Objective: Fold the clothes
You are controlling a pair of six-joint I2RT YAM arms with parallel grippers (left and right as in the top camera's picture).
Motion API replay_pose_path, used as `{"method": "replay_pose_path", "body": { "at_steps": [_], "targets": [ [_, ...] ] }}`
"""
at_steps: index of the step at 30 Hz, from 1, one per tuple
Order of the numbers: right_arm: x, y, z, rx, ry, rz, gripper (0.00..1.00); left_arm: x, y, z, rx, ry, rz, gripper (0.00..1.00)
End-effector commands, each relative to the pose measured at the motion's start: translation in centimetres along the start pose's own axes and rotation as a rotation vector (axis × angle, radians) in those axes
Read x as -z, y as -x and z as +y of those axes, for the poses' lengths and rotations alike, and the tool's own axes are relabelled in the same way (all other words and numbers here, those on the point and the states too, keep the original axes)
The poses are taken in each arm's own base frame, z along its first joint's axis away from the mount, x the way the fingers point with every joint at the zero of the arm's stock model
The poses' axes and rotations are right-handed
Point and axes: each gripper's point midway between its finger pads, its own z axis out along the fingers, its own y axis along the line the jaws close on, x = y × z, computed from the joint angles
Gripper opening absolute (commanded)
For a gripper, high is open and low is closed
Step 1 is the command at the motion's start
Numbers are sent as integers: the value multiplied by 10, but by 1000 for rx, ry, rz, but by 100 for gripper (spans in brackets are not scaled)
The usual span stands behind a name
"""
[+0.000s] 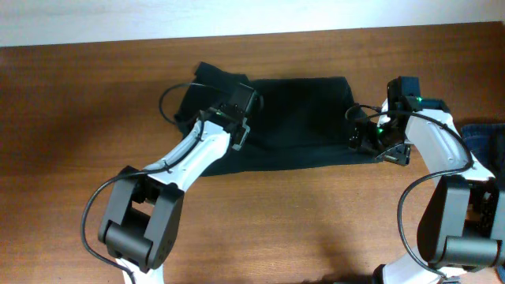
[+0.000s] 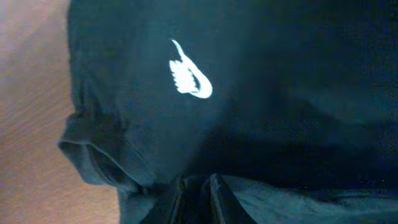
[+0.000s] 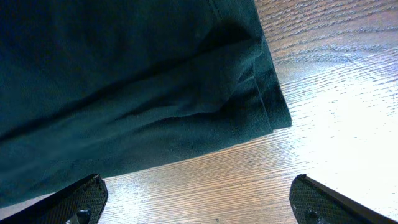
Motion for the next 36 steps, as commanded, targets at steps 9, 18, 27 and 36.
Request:
{"method": "replay_pose_path", "body": {
  "at_steps": [9,18,27,36],
  "targets": [
    [-3,-1,-1,25,-12,1,99,-8,21,34,93,-14,-63,92],
    [-3,-3,-1,28,-14,10,99,51,38,11,84,-268,5,83],
    [-3,-3,-1,46,-14,12,99,58,-31,-19,44,-415,271,47],
    [-3,-3,-1,46,-14,11,99,34,-76,-26,17,-375,377,39]
  ]
}}
